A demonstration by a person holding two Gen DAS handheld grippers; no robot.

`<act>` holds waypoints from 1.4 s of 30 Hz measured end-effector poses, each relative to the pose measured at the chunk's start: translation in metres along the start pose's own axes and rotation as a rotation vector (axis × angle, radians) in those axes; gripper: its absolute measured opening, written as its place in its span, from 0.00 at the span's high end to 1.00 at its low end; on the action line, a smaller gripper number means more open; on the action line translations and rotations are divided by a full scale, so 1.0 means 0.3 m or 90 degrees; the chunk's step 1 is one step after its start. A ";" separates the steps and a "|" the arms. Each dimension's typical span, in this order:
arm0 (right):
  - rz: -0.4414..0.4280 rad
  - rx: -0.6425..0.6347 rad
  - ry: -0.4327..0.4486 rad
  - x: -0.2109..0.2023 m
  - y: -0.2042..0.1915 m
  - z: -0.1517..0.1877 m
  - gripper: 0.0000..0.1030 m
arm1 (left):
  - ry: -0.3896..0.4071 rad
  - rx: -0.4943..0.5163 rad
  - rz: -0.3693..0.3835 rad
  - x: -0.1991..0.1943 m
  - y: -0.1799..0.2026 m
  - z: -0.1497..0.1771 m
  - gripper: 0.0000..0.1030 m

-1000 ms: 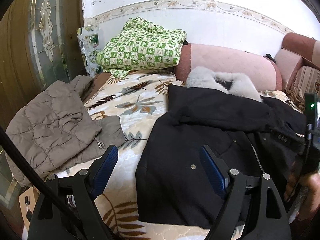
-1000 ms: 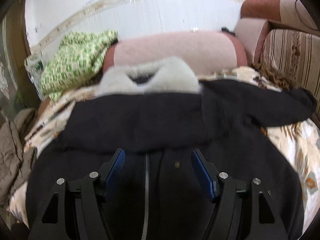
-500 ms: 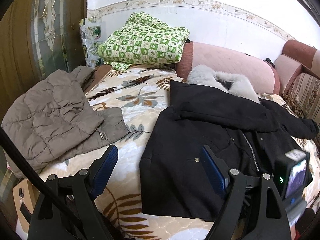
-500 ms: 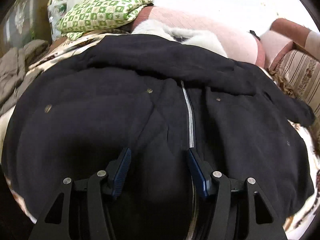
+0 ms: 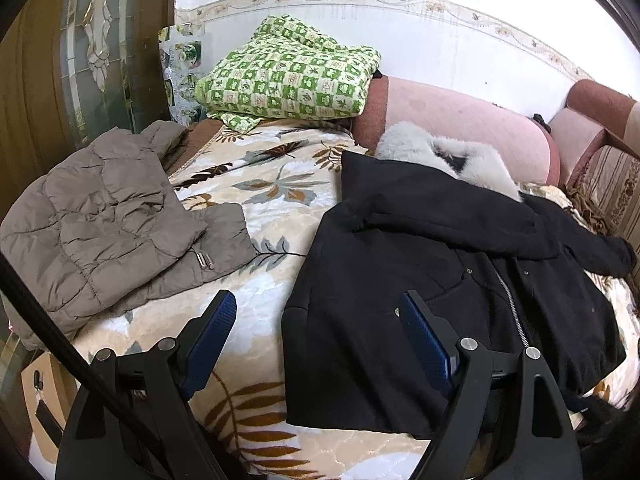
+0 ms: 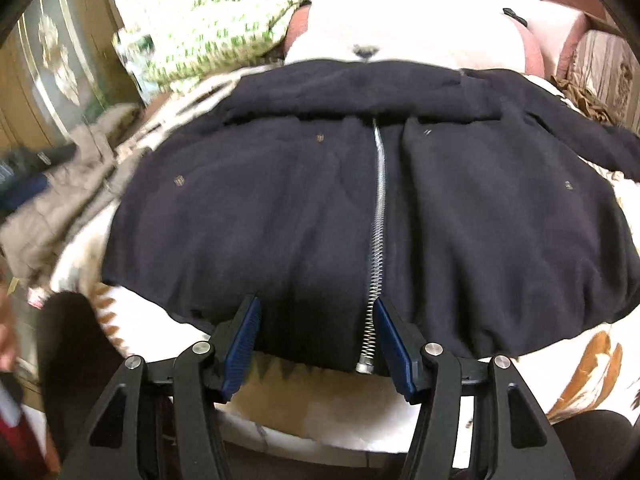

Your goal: Fold large clothes

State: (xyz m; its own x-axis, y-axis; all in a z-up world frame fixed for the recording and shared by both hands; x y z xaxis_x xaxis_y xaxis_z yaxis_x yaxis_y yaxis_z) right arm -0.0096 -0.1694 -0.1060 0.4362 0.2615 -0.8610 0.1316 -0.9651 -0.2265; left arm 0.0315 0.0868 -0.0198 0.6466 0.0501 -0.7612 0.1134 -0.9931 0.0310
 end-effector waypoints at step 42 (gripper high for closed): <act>0.268 0.572 0.172 -0.177 1.767 -0.578 0.90 | -0.129 0.080 0.110 0.627 0.280 -0.100 0.04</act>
State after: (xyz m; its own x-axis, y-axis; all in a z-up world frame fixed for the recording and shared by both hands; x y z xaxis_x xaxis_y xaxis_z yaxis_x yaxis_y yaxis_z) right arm 0.1913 -0.6925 -0.1013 0.4929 -0.2135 -0.8435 -0.7447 -0.6049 -0.2820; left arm 0.1852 0.0161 -0.1410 0.4833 -0.1312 -0.8656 -0.0881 -0.9910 0.1010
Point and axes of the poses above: each gripper's, at about its wrist camera, not at the fingertips, and x roughly the way its jaws point, y to its right, z to its underside, the point moved 5 cm from there along x, roughly the way its jaws point, and after that the axes turned 10 degrees about -y, right-handed, at the moved point
